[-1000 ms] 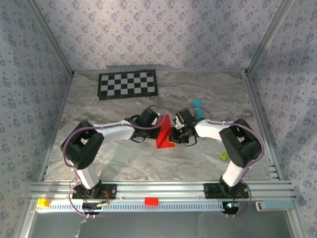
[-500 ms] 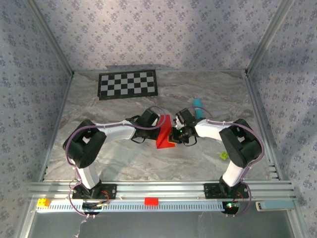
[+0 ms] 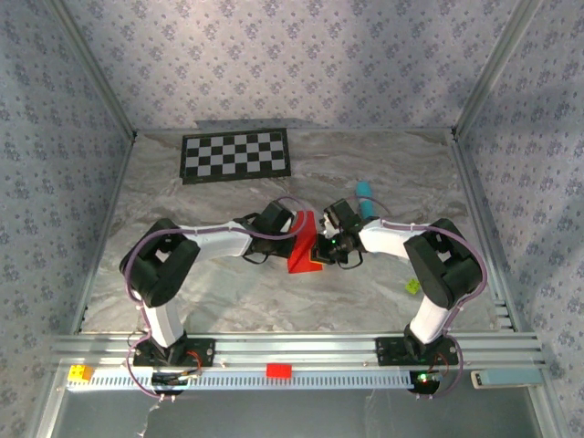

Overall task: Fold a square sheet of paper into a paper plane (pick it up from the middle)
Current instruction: Fold the triangle a second time at the center of the table.

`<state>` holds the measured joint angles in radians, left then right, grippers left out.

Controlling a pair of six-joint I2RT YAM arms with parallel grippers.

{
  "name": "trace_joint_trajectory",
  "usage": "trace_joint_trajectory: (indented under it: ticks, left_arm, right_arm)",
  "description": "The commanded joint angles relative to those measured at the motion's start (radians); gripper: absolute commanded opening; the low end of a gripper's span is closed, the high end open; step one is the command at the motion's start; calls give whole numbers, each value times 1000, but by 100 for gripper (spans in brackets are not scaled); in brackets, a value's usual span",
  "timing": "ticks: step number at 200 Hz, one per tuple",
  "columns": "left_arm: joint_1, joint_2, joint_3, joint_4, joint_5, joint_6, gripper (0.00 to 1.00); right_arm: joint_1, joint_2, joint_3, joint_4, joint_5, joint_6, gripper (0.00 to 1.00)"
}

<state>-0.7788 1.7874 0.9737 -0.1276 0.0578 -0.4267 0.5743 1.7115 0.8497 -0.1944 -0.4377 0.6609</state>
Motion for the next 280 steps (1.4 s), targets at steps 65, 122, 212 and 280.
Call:
trace_joint_trajectory:
  ticks: [65, 122, 212, 280]
  left_arm:
    - [8, 36, 11, -22, 4, -2, 0]
    - [-3, 5, -29, -34, 33, -107, 0]
    - [-15, -19, -5, -66, -6, -140, 0]
    - [-6, -17, 35, -76, -35, -97, 0]
  right_arm:
    - [-2, -5, 17, -71, 17, -18, 8]
    - [-1, -84, 1, -21, -62, 7, 12]
    - [-1, 20, -7, -39, -19, 19, 8]
    - [-10, 43, -16, -66, 9, -9, 5]
